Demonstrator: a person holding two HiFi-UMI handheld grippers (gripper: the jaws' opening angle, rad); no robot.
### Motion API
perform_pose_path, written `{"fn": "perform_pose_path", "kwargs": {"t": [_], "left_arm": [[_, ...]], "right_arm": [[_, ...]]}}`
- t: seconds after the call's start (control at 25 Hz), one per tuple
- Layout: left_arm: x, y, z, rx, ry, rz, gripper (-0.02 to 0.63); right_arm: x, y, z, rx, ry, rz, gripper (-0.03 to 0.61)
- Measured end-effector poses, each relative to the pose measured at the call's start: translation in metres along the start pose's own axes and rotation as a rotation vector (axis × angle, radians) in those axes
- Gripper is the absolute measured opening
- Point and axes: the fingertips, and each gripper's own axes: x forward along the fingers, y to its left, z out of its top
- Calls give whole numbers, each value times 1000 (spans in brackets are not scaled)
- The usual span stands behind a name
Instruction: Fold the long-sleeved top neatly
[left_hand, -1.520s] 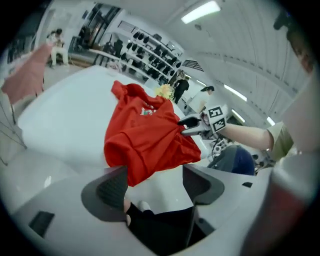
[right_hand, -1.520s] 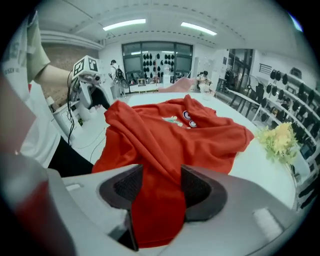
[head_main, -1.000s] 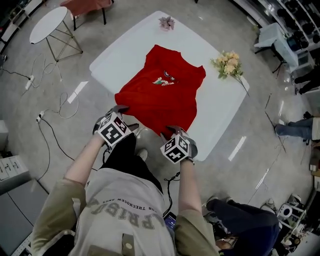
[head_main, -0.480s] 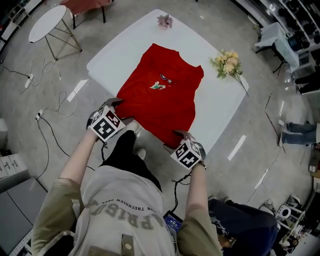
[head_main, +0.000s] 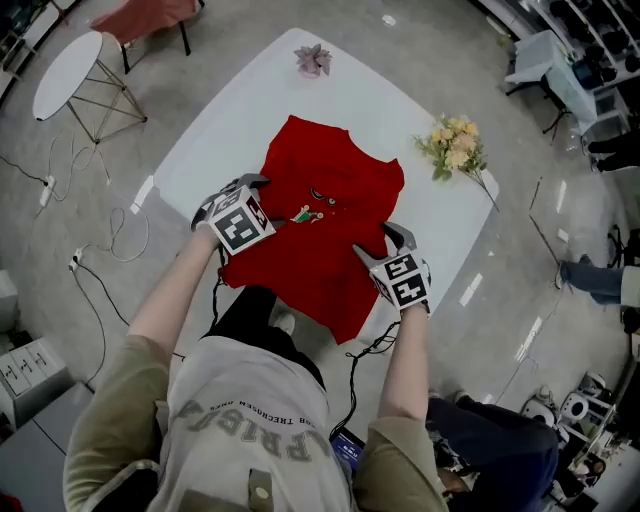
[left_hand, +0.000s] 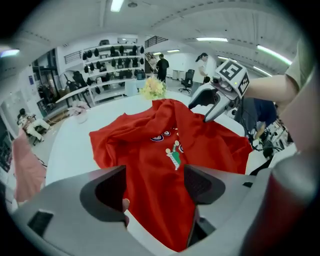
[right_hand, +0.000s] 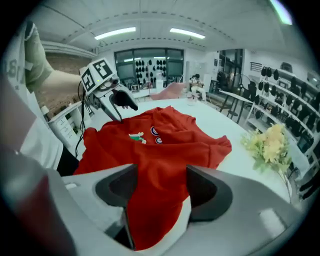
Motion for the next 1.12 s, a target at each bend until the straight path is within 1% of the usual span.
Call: {"fn": "perform_pose_path", "kwargs": {"t": [0.12, 0.16, 0.2, 0.4, 0.68, 0.8, 0.92, 1.04, 1.12], "left_arm": [[35, 6, -3, 81, 117, -111, 347], [43, 9, -4, 99, 138, -136, 350], [48, 14, -4, 111, 143, -151, 367], [58, 41, 11, 138, 113, -189, 365], [78, 89, 48, 159, 83, -175, 365], [85, 100, 60, 162, 66, -173, 365], [89, 108, 68, 165, 49, -172, 365], [81, 107, 71, 175, 43, -183, 365], [61, 108, 80, 166, -21, -171, 365]], "right_arm": [[31, -5, -5, -14, 114, 28, 293], [38, -7, -5, -13, 136, 32, 293], [43, -11, -5, -10, 148, 33, 292], [53, -43, -6, 41, 197, -2, 291], [53, -108, 5, 100, 238, -89, 293], [56, -129, 5, 93, 265, -92, 293], [59, -139, 7, 103, 275, -87, 295], [55, -138, 11, 127, 259, -73, 295], [43, -138, 25, 153, 191, -67, 295]]}}
